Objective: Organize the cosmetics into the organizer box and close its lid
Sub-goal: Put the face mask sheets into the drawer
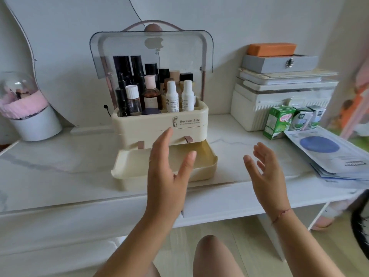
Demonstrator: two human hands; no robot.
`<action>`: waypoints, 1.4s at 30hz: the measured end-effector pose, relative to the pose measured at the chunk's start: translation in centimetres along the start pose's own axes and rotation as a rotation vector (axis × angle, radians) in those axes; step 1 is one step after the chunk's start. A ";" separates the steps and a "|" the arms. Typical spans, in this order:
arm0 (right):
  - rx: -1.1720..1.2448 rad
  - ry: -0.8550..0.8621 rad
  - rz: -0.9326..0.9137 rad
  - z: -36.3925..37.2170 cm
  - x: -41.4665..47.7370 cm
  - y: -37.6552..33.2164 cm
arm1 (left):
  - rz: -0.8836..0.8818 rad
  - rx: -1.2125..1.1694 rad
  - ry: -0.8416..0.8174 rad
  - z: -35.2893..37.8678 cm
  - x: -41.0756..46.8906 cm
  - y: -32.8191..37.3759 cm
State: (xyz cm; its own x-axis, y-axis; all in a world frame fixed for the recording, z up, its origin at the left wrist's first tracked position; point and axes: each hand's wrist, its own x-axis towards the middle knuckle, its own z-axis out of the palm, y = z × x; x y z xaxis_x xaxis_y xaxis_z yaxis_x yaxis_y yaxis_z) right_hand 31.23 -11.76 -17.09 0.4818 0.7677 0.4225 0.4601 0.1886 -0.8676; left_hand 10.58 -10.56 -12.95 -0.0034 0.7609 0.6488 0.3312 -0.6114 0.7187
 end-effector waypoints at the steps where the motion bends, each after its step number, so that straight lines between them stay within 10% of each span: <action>1: -0.025 0.031 -0.003 -1.4 1.0 0.4 | 0.019 -0.047 -0.069 1.8 0.3 1.1; 10: -0.420 0.186 0.184 -17.3 10.9 6.6 | -0.473 -0.286 -0.661 20.5 2.7 4.8; 21: -0.459 0.110 0.355 -21.7 12.4 10.0 | -0.944 -0.589 -0.802 31.0 1.5 5.9; 36: 0.074 -0.198 0.589 -19.2 10.0 7.7 | -1.124 -0.577 -0.820 27.6 1.6 4.2; 42: -0.168 -0.068 0.424 -17.2 8.1 6.8 | -0.628 -0.456 -0.848 22.0 1.5 3.6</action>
State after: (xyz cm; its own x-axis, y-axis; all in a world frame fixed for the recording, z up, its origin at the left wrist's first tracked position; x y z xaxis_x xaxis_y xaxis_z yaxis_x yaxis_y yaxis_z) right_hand 51.06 -14.77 -15.02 0.6064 0.7950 0.0165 0.3498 -0.2481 -0.9034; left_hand 32.57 -6.83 -14.85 0.6467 0.7549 -0.1091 0.1231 0.0379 0.9917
